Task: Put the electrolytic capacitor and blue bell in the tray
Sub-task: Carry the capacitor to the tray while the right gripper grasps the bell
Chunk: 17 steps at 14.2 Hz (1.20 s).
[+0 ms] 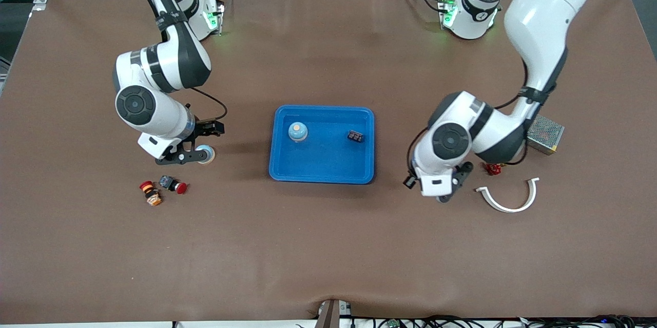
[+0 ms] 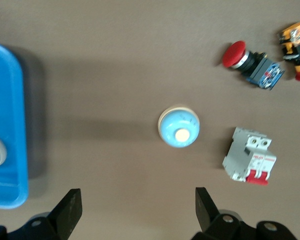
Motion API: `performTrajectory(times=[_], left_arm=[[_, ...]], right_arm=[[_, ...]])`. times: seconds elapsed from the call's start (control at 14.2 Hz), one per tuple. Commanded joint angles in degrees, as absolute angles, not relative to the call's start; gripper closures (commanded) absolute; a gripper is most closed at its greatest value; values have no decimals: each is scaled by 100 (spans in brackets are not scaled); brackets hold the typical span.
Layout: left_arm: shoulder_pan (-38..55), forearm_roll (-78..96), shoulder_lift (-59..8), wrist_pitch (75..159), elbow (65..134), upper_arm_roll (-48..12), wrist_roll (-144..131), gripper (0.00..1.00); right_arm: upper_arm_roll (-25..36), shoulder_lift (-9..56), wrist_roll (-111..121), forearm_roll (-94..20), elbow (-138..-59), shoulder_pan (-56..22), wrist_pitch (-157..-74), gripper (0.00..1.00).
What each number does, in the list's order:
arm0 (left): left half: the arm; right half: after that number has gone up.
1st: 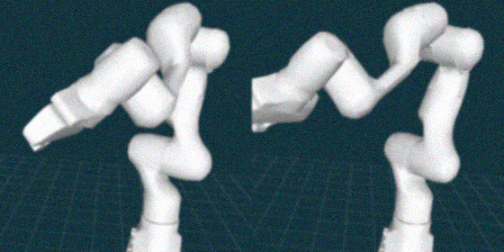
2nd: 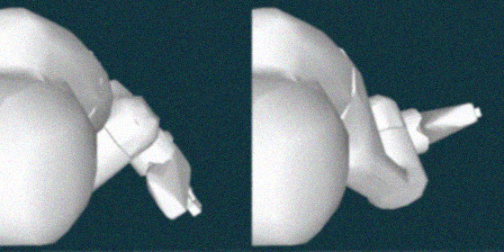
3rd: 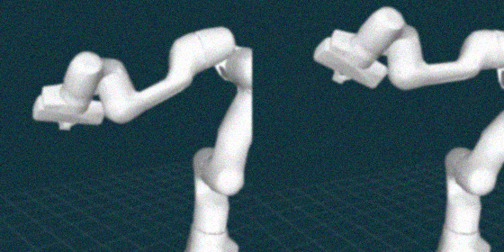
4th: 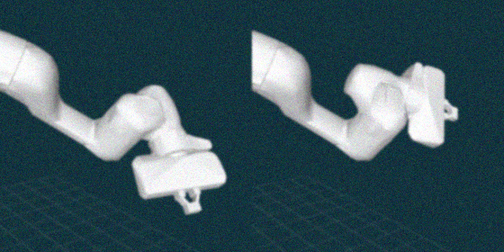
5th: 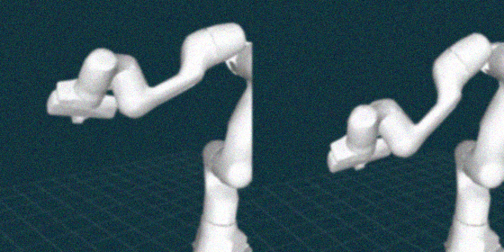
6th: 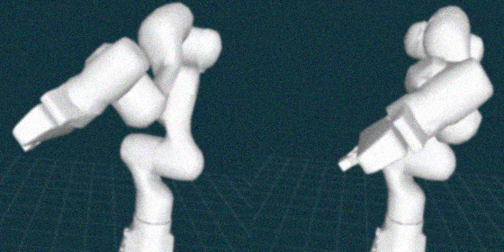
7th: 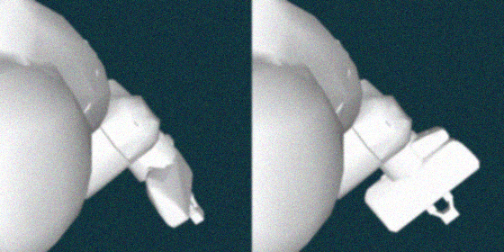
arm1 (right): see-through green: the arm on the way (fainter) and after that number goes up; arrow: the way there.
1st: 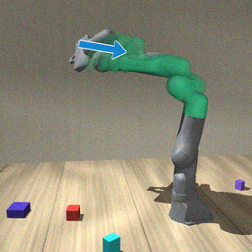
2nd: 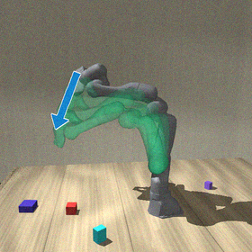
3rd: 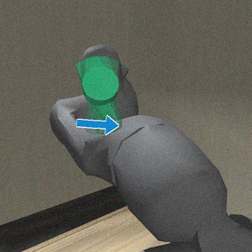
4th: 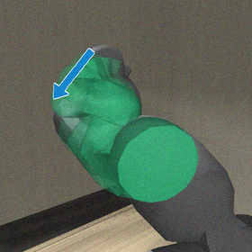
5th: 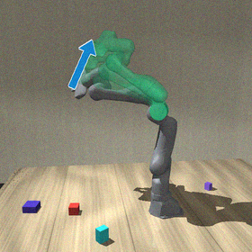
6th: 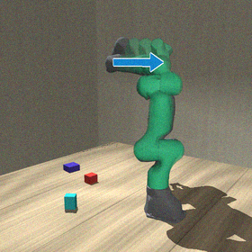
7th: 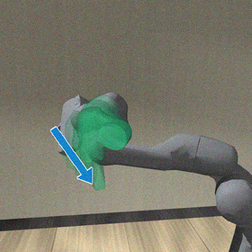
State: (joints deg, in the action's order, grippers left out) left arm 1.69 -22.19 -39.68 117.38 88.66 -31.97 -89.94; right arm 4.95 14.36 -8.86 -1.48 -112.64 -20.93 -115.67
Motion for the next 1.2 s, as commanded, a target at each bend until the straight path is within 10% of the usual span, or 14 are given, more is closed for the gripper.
performTrajectory(times=[0.0,1.13], left_arm=[[491,-2127,-4051,12084,8859,-3164,-9569,100],[2311,-2162,-4781,13729,8851,-2188,-11654,100]], right_arm=[[404,1371,-826,-18,-11452,-1671,-11899,0],[396,2074,-844,88,-12472,-1415,-14220,0]])
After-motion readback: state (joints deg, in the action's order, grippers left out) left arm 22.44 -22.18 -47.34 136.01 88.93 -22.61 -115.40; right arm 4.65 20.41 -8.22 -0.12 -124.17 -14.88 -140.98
